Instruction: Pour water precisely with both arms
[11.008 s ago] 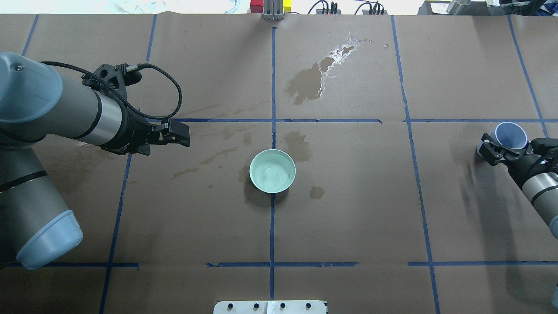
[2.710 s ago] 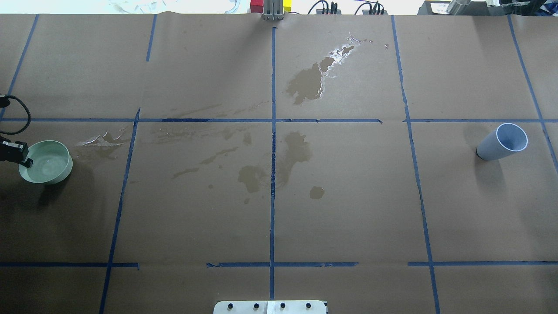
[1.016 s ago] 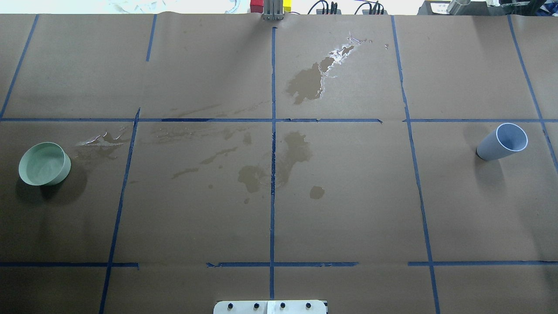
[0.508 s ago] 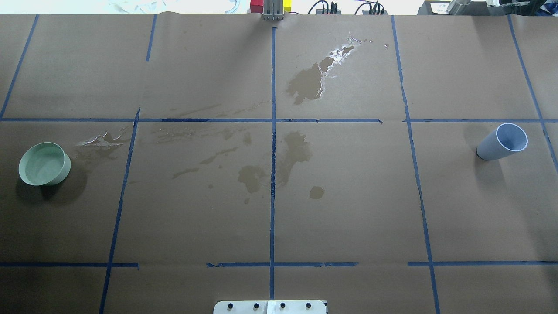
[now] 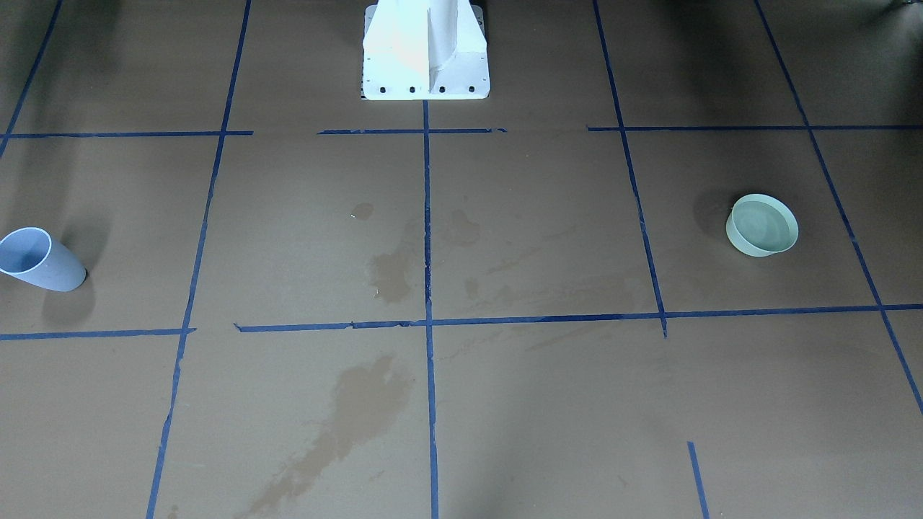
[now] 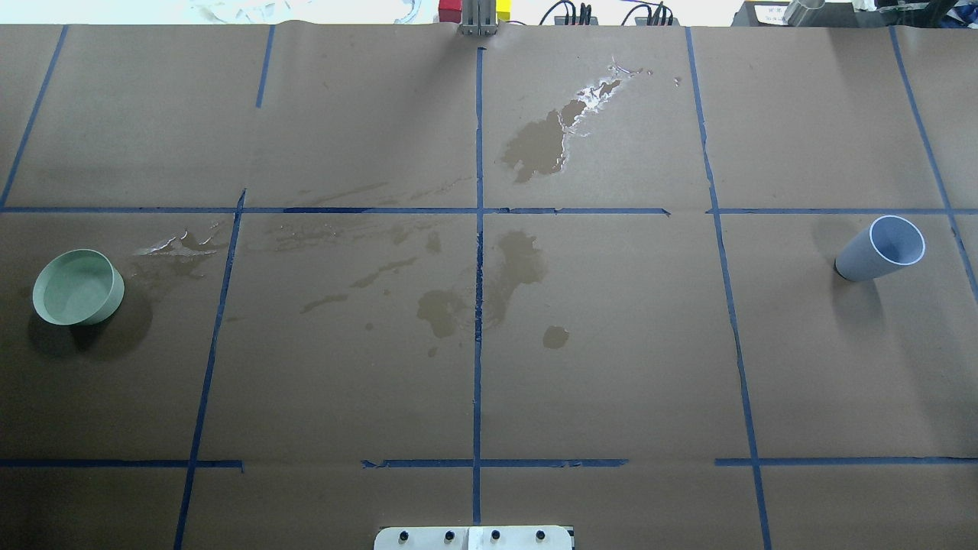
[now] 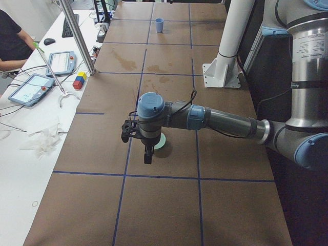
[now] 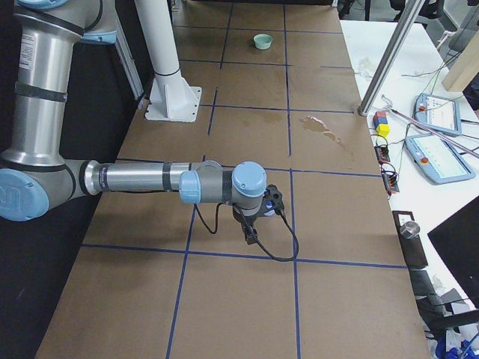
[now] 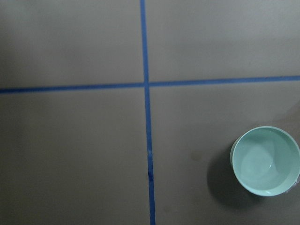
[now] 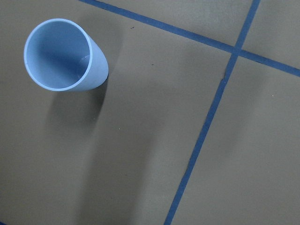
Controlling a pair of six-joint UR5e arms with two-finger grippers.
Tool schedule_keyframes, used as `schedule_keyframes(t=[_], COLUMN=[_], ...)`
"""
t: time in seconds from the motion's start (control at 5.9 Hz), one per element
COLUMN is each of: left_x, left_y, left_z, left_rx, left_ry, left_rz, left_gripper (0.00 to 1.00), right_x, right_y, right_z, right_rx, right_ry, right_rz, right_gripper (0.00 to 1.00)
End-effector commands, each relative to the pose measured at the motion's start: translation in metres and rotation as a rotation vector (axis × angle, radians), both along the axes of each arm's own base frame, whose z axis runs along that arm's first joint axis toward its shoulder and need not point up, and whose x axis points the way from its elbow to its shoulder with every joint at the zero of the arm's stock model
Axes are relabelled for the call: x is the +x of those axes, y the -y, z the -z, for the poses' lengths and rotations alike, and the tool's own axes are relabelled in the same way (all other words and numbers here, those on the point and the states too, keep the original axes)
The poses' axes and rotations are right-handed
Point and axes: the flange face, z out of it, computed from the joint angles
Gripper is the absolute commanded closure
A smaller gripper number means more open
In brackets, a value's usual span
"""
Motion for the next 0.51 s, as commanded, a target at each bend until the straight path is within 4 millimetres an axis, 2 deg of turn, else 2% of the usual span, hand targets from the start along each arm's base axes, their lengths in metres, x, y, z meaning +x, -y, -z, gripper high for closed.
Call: schedule_keyframes(t=[0.0,0.17,0.34], left_x=[0.002,0.005,0.007], left_y=[-0.023,-0.023,-0.024], left_z=[-0.027,-0.038,-0.045], left_rx=[-0.081,-0.103,-0.112], left_ry=[-0.004,-0.009,-0.007], left_rz=[-0.004,-0.006,-0.012], left_gripper=[0.0,0.0,0.0], right_x=[0.024,0.025,0.025], right_y=[0.009,0.005,0.002], right_z=[0.003,-0.002,0.003], right_rx=[0.011,0.002,0.006], right_ry=[-0.094,-0.101,-0.098], right_rz=[-0.006,-0.008,-0.014], right_gripper=[0.0,0.0,0.0])
